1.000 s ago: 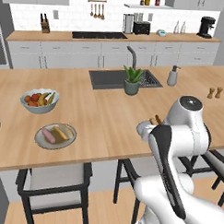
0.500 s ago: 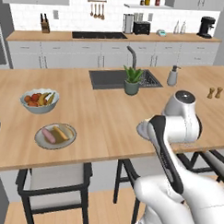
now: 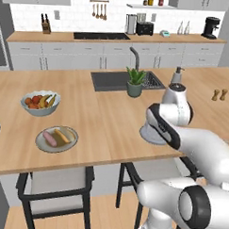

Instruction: Place one bun and one sausage from the bowl on each plate.

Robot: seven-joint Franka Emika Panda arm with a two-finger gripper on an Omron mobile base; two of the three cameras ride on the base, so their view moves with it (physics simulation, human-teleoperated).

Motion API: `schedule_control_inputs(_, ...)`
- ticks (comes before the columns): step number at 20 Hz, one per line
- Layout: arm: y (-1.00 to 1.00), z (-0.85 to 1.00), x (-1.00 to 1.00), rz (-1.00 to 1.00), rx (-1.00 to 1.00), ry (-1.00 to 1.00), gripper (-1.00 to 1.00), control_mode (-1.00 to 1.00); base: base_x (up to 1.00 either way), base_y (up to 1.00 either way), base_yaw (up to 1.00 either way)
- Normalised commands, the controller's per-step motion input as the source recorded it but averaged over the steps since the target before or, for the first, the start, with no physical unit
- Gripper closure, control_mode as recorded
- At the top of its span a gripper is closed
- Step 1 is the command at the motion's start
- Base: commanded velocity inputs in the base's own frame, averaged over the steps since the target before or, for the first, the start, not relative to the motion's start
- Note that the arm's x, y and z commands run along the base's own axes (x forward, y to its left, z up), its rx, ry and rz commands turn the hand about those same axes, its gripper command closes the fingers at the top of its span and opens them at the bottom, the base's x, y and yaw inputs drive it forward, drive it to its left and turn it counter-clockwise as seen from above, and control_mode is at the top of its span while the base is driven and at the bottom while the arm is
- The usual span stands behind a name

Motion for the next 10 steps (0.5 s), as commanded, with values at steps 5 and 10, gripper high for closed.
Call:
schedule_control_inputs(5, -0.06, -0.66, 0.99, 0.04, -0.12, 0.09, 1.0, -1.0, 0.0, 0.0, 0.0)
schedule_control_inputs(10, -0.08, -0.59, 0.61, 0.0, -0.12, 0.04, 1.0, -1.0, 0.0, 0.0, 0.0)
